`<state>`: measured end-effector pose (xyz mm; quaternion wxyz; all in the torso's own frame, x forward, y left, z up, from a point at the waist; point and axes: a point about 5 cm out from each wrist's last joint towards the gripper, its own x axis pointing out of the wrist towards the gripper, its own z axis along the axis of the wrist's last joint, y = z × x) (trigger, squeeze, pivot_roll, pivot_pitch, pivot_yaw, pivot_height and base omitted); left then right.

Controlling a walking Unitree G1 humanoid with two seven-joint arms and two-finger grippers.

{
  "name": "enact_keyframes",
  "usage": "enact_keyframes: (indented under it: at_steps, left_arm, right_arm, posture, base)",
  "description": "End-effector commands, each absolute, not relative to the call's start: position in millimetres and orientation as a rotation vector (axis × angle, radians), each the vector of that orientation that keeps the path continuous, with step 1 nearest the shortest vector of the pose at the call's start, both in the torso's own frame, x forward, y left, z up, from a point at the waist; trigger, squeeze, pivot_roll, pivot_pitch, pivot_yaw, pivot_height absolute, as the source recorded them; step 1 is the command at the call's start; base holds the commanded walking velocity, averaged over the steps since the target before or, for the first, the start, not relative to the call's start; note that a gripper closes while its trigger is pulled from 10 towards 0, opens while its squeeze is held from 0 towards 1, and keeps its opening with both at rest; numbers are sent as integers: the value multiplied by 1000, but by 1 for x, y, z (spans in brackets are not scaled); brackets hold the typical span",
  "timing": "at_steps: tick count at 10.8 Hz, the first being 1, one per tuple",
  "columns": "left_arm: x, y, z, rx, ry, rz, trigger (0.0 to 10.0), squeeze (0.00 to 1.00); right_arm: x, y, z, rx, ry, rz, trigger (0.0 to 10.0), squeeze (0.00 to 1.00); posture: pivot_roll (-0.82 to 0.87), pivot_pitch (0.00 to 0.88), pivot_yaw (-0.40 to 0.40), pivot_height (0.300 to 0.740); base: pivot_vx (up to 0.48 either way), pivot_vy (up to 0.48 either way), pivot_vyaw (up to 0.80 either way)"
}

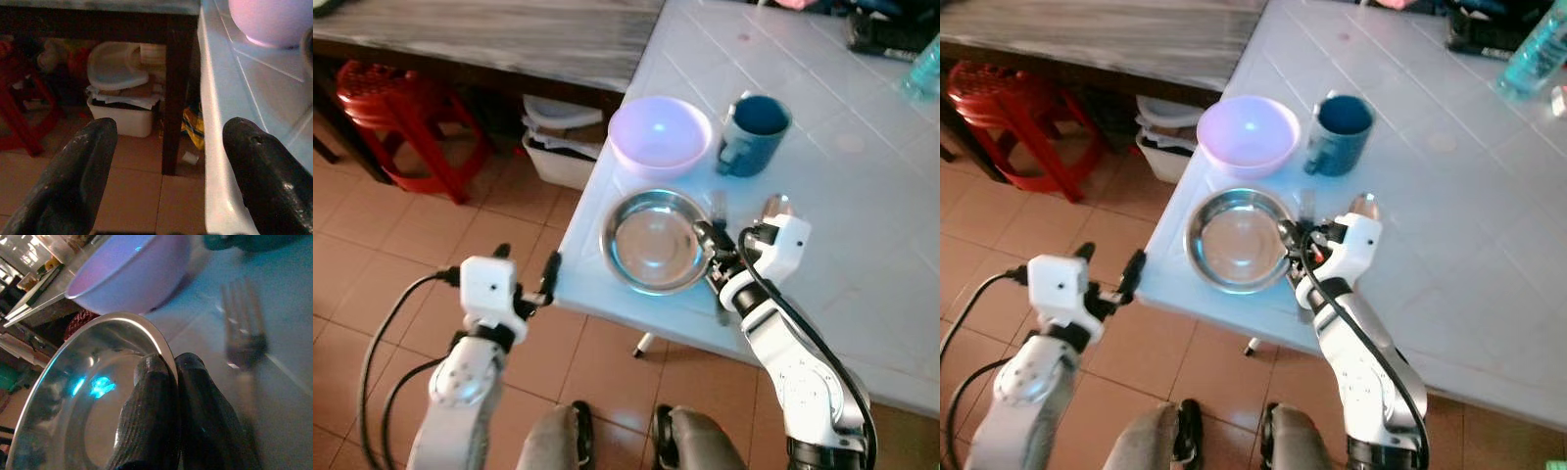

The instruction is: Setting the table

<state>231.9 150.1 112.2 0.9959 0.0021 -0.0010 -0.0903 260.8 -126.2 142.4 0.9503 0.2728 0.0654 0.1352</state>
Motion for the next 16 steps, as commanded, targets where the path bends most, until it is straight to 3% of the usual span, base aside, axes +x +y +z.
enact_keyframes:
  at_steps: [1,6,11,16]
  left_arm:
    - [231,153,106,13,27,-159,10000,0]
    - [247,152,119,11,-50,-157,10000,0]
    - [248,146,120,28,-68,-192,10000,0]
    - [250,148,119,24,-74,-186,10000,0]
  right_arm:
    - [260,-123,136,549,154,274,0,0]
    - [265,-127,143,489,95,267,0,0]
    - [271,-125,153,437,16,258,0,0]
    - [271,-128,160,302,-60,257,0,0]
  posture:
    - [-35,174,45,740]
    - [-42,188,17,740]
    - [-45,194,19,740]
    - [-50,186,20,740]
  base:
    - [0,480,0]
    - [0,468,0]
    - [325,349,0]
    - [447,0,0]
